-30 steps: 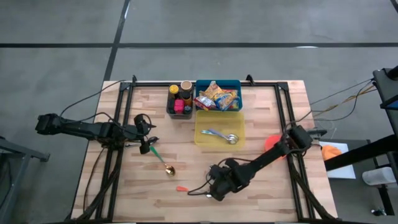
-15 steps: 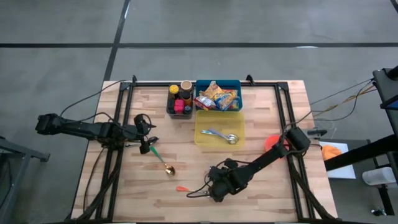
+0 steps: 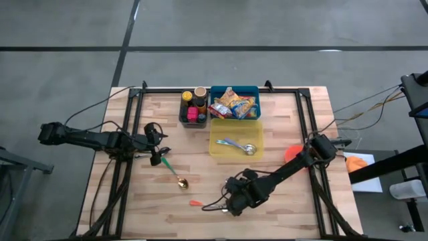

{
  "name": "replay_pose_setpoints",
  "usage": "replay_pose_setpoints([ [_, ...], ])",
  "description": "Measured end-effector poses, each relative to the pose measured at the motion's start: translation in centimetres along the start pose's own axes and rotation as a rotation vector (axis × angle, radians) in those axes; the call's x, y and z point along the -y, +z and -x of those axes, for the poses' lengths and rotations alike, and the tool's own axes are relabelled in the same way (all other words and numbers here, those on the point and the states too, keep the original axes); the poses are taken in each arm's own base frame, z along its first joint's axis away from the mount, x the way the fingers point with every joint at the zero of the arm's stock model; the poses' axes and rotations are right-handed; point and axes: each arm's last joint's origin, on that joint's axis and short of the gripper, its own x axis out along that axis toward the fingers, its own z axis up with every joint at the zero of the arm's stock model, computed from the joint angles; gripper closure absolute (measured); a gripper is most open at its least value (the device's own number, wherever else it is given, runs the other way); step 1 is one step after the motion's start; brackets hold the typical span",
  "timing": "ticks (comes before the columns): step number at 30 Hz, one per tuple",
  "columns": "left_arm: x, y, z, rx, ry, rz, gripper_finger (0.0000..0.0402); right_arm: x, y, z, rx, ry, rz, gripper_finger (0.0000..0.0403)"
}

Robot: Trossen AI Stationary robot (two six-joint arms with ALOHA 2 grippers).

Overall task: Pick & Place Food Item
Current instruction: Put the light blue spoon into the yellow bin

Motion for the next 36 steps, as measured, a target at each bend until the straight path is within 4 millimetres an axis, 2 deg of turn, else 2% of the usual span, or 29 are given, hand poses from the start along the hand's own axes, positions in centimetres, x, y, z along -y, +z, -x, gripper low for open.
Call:
replay_pose_setpoints([
  [11, 0.0, 0.0, 0.0, 0.000, 0.000, 0.000, 0.0085, 0.1, -0.2, -0.4, 0.007, 0.006, -0.030, 0.0264],
  [22, 0.0, 0.0, 0.0, 0.000, 0.000, 0.000, 0.0085, 0.6, -1.0, -1.8, 0.015, 0.021, -0.035, 0.0264],
  [36, 0.0, 0.0, 0.0, 0.000, 0.000, 0.000, 0.0085, 0.6, -1.2, -2.2, 0.019, 0.042, -0.041, 0.0264],
])
